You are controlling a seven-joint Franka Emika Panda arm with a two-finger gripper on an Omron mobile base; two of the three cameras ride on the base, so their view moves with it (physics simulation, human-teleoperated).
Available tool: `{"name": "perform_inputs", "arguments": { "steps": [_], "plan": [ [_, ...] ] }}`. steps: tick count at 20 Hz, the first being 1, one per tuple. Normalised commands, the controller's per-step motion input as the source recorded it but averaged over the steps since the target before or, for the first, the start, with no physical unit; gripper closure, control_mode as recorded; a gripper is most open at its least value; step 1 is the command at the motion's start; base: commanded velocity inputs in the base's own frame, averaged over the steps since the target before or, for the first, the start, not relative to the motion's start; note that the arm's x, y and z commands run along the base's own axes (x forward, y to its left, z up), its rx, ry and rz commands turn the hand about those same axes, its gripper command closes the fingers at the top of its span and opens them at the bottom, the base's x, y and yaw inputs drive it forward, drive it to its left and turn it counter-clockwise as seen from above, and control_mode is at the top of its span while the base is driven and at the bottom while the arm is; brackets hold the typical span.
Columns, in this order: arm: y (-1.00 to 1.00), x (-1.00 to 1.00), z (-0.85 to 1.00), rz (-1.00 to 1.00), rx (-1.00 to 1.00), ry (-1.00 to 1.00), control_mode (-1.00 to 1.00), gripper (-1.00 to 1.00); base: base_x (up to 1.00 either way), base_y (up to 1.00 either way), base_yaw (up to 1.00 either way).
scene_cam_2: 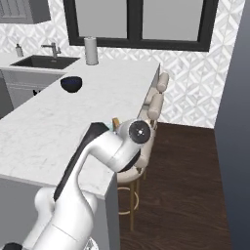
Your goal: Start the toaster. Once the lever pops up, take the bread to the plate on the dining counter.
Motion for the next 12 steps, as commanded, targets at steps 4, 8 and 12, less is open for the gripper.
{"name": "perform_inputs", "arguments": {
  "steps": [4, 8, 12],
  "plan": [
    [-0.04, 0.86, 0.39, 0.01, 0.41, 0.33, -1.00, 1.00, 0.00, 0.00, 0.00],
    [0.00, 0.95, -0.07, 0.01, 0.34, 0.38, -1.00, 1.00, 0.00, 0.00, 0.00],
    [0.02, 1.00, -0.71, 0.01, 0.22, 0.18, -1.00, 1.00, 0.00, 0.00, 0.00]
  ]
}}
